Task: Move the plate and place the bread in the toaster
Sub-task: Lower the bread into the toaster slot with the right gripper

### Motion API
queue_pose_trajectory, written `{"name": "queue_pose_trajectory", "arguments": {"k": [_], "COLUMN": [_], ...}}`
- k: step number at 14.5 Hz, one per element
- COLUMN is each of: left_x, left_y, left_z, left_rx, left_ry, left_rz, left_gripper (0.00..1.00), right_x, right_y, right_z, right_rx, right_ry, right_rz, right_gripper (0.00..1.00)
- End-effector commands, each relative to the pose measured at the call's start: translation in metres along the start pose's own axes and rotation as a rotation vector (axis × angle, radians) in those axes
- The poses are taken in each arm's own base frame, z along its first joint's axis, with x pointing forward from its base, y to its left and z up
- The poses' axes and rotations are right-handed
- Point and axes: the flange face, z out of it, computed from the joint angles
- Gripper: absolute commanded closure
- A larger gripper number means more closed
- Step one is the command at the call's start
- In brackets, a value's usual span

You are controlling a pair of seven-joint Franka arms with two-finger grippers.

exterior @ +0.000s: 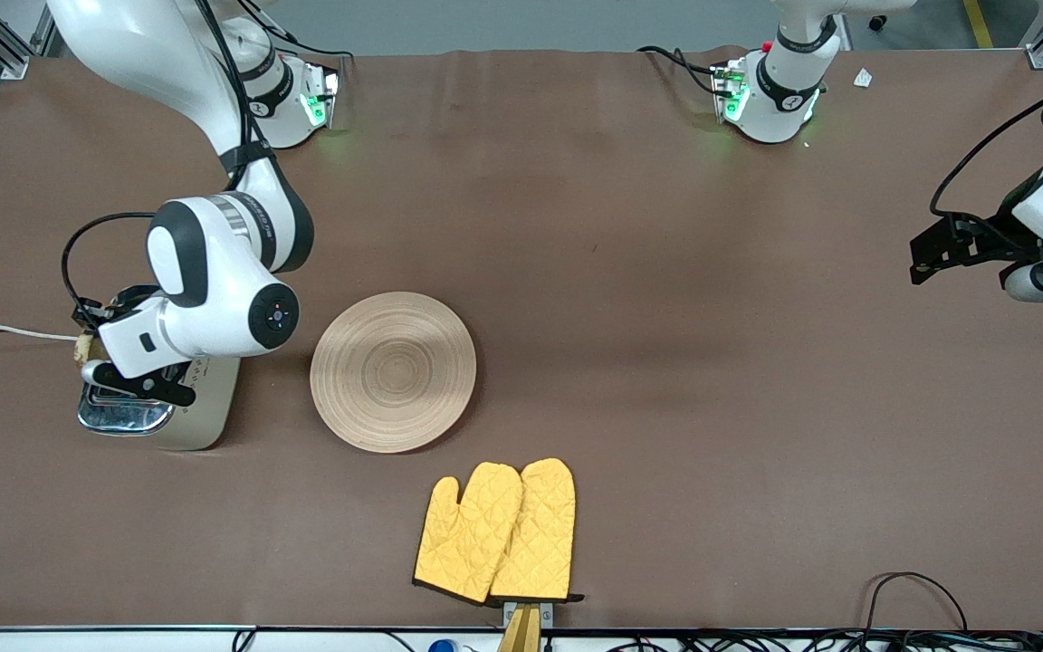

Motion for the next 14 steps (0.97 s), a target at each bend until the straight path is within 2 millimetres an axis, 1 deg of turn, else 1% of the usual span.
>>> {"name": "queue_pose_trajectory", "arguments": {"k": [1, 4, 6, 8, 10, 11, 12, 13, 14], "left_x": [-0.003, -0.003, -0.003, -0.003, -0.004, -0.004, -0.006, -0.009, -0.011], "left_y": [-0.002, -0.004, -0.002, -0.001, 0.000, 0.001, 0.001, 0.001, 0.000], "left_z": [-0.005, -0.004, -0.004, -0.004, -0.005, -0.005, -0.005, -0.003, -0.001], "left_rx": [0.012, 0.012, 0.012, 0.012, 0.010, 0.009, 0.009, 0.009, 0.008], "left_ry": [0.000, -0.001, -0.001, -0.001, 0.000, -0.001, -0.013, -0.038, -0.055], "left_rz": [0.010, 0.008, 0.006, 0.005, 0.003, 0.000, 0.000, 0.000, -0.001], "left_gripper": [0.00, 0.00, 0.00, 0.00, 0.00, 0.00, 0.00, 0.00, 0.00], "right_x": [-0.006, -0.006, -0.004, -0.003, -0.006, -0.007, -0.008, -0.008, -0.007], "right_y": [-0.009, -0.015, -0.027, -0.044, -0.063, -0.066, -0.066, -0.066, -0.066], "right_z": [0.003, 0.005, 0.007, 0.013, 0.013, 0.011, 0.007, 0.006, 0.007], "right_rx": [-0.004, 0.003, 0.009, 0.001, 0.009, 0.042, 0.058, 0.059, 0.062], "right_ry": [-0.007, -0.006, 0.000, -0.006, -0.009, -0.019, -0.024, -0.023, -0.024], "right_rz": [0.002, 0.019, 0.022, 0.011, -0.015, -0.016, -0.015, -0.015, -0.014], "right_gripper": [1.00, 1.00, 1.00, 1.00, 0.99, 0.97, 0.83, 0.61, 0.36]}}
